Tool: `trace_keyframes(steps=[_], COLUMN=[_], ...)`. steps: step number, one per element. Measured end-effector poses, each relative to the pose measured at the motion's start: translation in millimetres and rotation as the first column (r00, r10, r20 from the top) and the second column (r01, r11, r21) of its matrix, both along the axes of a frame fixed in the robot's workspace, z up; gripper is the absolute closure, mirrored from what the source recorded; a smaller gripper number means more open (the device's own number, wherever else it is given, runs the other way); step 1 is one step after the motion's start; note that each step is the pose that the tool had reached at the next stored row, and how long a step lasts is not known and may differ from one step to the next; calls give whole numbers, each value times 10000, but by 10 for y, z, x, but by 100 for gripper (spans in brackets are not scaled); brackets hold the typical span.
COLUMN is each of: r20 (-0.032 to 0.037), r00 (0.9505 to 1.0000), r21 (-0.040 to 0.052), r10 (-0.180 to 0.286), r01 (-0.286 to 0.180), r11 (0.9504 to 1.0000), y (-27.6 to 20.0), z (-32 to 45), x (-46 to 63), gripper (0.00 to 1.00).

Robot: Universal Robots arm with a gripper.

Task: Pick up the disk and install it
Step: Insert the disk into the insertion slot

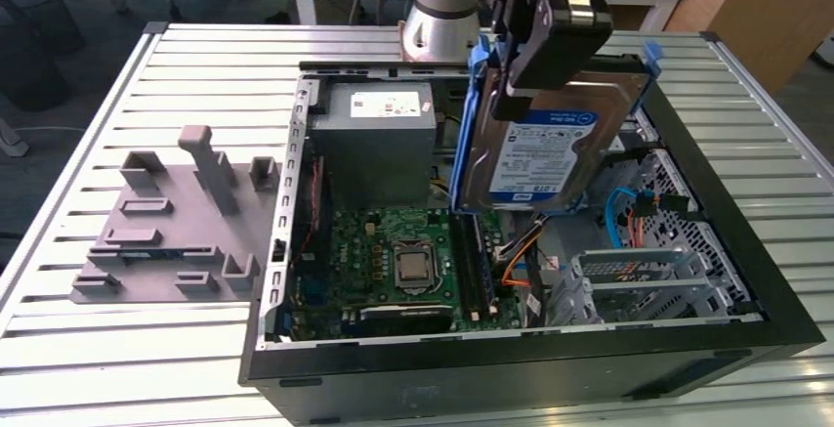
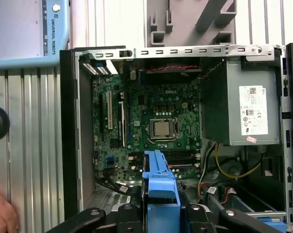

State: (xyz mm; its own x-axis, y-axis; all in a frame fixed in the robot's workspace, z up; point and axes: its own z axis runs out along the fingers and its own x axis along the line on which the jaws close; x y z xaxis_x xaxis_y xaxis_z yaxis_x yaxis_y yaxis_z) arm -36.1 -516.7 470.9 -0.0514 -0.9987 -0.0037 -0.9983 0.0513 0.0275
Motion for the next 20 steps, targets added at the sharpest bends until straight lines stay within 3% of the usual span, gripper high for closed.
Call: trace_keyframes(steps=[3,10,20], r20=[1,0,0], r00=[10000,10000,10000], r21=[0,-6,-5], r10=[0,0,1], r01=[0,0,-1], r11=[10000,10000,10000], y=[-46,-74,-293], z=[-3,-15,-58], x=[14,162,214], gripper=[64,64,64])
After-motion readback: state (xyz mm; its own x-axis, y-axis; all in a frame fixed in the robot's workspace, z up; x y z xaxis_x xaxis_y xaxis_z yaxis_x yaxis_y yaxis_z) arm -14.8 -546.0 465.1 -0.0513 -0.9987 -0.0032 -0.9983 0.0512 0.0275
